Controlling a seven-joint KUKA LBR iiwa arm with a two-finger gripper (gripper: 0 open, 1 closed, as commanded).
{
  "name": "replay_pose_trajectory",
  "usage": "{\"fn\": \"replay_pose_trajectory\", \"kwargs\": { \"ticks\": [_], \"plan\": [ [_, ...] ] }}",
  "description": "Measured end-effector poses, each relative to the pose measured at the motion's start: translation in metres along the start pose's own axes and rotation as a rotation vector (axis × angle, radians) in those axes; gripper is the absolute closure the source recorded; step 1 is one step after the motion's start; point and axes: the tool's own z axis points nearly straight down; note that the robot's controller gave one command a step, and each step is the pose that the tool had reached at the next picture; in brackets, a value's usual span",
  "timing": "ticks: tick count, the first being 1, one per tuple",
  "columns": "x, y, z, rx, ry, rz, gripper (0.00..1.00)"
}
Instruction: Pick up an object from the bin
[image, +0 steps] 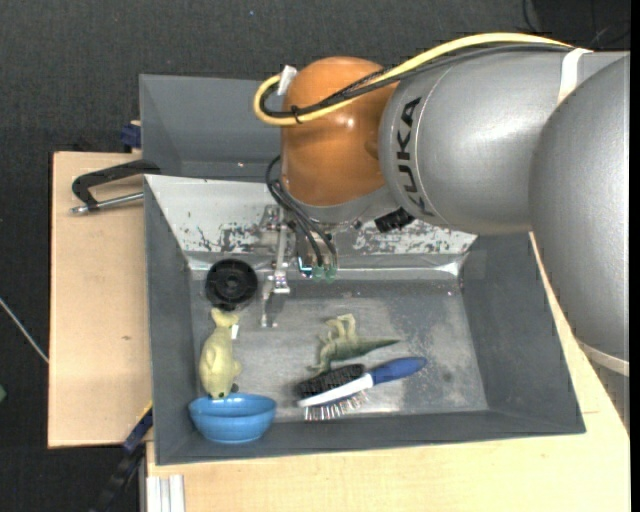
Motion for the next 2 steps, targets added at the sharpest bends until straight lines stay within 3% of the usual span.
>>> {"fn": "replay_pose_trajectory", "kwargs": {
  "ticks": [1, 2],
  "plan": [
    [-0.017, 0.033, 0.096, -0.005, -0.019, 0.018, 0.0],
    [0.005, 0.047, 0.084, 0.002, -0.013, -0.866, 0.0]
  ]
}}
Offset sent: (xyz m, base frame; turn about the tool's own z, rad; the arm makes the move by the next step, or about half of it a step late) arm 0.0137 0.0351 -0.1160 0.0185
